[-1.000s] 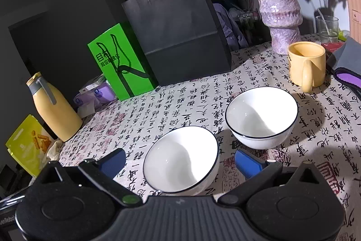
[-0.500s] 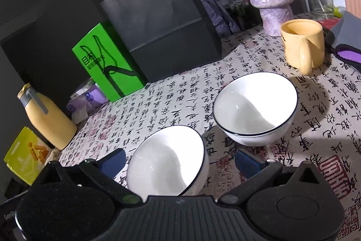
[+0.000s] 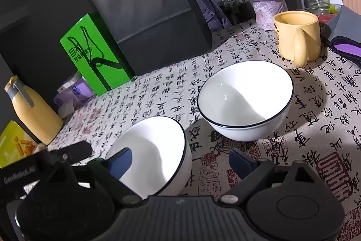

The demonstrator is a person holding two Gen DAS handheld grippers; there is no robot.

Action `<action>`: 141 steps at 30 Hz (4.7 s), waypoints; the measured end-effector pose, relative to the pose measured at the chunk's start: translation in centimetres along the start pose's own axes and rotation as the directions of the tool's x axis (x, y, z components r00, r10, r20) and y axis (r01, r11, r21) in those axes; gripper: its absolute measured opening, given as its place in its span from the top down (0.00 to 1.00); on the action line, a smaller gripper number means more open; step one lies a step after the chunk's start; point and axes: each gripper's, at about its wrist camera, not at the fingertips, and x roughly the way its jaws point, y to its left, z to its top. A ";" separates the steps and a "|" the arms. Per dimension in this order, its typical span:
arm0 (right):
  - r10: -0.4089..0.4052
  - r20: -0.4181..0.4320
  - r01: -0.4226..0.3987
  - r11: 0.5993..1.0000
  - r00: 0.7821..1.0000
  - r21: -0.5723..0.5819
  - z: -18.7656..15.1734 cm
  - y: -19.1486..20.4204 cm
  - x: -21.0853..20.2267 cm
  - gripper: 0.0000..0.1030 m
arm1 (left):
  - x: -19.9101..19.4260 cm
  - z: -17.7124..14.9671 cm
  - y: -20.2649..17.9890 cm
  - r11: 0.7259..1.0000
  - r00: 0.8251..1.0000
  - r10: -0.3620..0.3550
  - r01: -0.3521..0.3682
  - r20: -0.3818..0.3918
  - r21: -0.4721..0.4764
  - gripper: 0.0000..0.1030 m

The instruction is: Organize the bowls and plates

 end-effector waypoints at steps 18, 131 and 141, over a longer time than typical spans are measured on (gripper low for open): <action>-0.006 -0.062 0.007 1.000 0.998 0.020 -0.9 -0.5 2.1 0.55 | 3.8 -0.3 -0.3 0.998 0.991 -0.055 0.052 -0.120 -0.026 0.29; -0.002 -0.089 0.003 1.000 0.996 0.008 -0.9 -0.3 2.9 0.83 | 4.1 -1.7 -2.3 0.983 0.985 -0.139 0.149 -0.100 0.105 0.86; -0.059 -0.095 0.057 0.998 0.994 -0.024 -0.6 0.8 3.3 0.85 | 4.3 -1.5 -2.2 0.986 0.985 -0.119 0.132 -0.121 0.103 0.86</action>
